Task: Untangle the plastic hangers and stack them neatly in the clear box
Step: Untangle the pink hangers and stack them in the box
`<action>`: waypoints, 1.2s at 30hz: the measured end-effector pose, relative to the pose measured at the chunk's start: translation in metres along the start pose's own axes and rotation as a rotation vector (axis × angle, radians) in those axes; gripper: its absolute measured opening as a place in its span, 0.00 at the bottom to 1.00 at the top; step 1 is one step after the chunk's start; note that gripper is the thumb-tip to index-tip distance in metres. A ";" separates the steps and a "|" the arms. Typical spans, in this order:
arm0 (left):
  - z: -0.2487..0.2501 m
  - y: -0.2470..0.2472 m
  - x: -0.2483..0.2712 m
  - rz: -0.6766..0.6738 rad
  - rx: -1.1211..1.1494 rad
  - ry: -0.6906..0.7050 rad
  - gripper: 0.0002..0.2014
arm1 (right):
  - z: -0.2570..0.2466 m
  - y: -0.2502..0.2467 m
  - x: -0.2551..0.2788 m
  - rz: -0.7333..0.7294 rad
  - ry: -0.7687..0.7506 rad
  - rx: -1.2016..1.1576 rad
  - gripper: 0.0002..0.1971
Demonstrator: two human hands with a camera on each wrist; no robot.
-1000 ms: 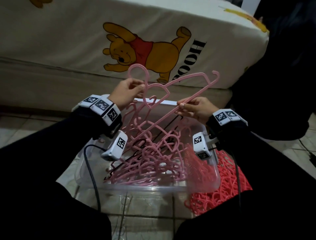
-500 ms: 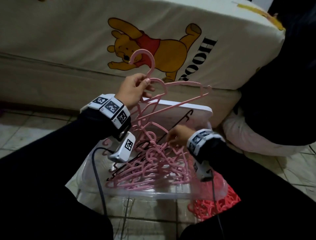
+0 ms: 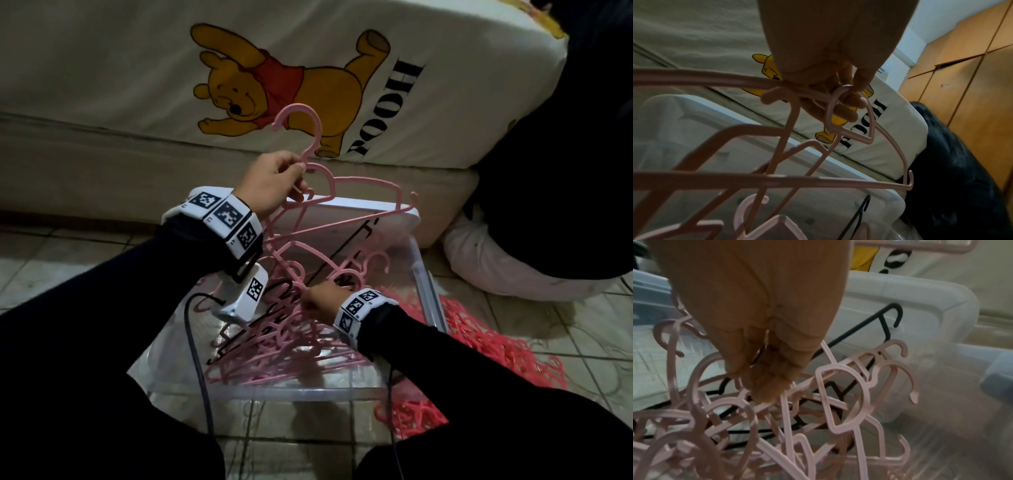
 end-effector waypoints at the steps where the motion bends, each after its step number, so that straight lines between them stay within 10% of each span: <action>1: 0.000 0.000 0.000 -0.007 -0.009 0.002 0.08 | -0.002 -0.005 0.004 0.013 -0.033 -0.003 0.12; 13: 0.014 -0.046 0.000 0.169 -0.037 0.117 0.06 | 0.074 -0.149 0.096 0.437 -0.050 -0.560 0.04; 29: 0.039 -0.110 0.018 0.674 0.029 0.262 0.09 | 0.160 -0.180 0.161 0.743 -0.072 -1.212 0.07; 36: 0.031 -0.102 0.012 0.559 -0.028 0.202 0.07 | 0.134 -0.192 0.169 0.600 -0.279 -1.523 0.14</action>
Point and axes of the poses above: each hand's wrist, its own x-axis away from the middle knuckle, its own y-axis out of the palm, z = x × y, the point moved 7 cm from there along -x, towards the middle knuckle, and after that the axes turned 14 degrees about y, right-handed, at the moved point
